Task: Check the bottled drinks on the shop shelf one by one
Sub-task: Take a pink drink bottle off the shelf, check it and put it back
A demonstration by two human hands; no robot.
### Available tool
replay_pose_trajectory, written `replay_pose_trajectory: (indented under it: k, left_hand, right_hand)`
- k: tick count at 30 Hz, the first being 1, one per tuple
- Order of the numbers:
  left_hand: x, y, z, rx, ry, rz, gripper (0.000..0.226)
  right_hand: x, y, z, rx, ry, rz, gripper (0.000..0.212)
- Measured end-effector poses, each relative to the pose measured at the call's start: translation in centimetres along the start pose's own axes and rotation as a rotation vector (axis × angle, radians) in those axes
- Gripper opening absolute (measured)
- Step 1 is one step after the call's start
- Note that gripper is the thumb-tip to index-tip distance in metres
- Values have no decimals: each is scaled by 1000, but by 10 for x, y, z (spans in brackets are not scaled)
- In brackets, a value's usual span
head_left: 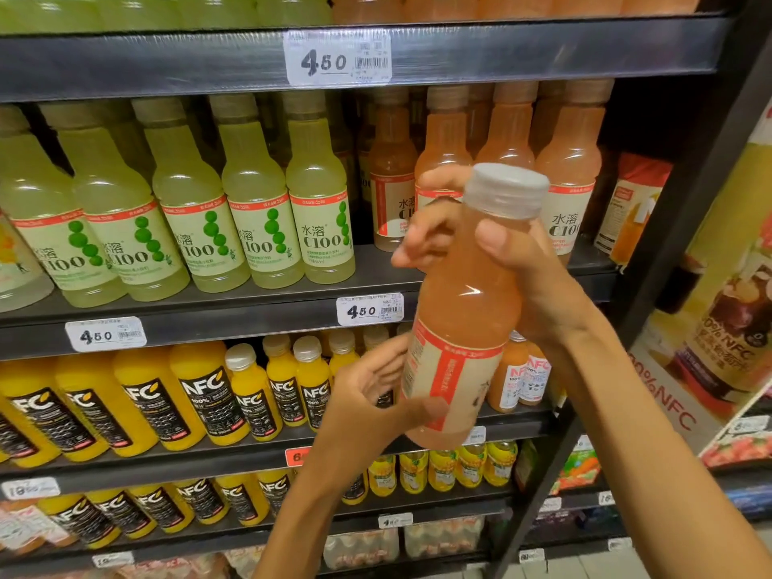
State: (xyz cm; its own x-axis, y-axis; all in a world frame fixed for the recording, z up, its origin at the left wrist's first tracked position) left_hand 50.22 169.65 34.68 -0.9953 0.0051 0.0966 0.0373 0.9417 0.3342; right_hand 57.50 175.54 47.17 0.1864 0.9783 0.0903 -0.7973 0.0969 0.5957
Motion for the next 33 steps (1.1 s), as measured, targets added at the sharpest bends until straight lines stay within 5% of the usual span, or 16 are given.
replay_pose_trajectory:
  k: [5,10,14,18,27,33]
  left_hand:
    - [-20,2,4,73,-179,44,84]
    - [-21,6,1,102,-153,-33,54]
    - [-19,2,12,205,-260,-41,76]
    - [-17,2,14,287,-319,-24,88]
    - [-26,1,7,211,-494,19,70]
    - [-31,5,-3,157,-704,25,51]
  right_hand:
    - [10,1,-18,-140,-23,-157,12]
    - [22,4,-39,-295,3,-285,38]
    - [32,4,-51,-337,134,-320,50]
    - [35,0,-57,-291,201,-373,41]
    - [57,-11,-65,-326,331,-601,37]
    - [61,-11,-73,-432,315,-550,31]
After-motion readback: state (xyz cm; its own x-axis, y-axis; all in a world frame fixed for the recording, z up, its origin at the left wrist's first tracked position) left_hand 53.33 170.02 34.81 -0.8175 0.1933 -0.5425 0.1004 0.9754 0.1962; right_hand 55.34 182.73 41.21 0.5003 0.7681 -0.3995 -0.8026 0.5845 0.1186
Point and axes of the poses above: each hand's wrist, its own y-axis towards the middle knuckle, its own x-axis out of the back of the hand, z = x × y, the point moved 8 cm from there along y, towards the middle knuckle, and after that the axes turned 13 degrees about z, right-handed, at the moved point
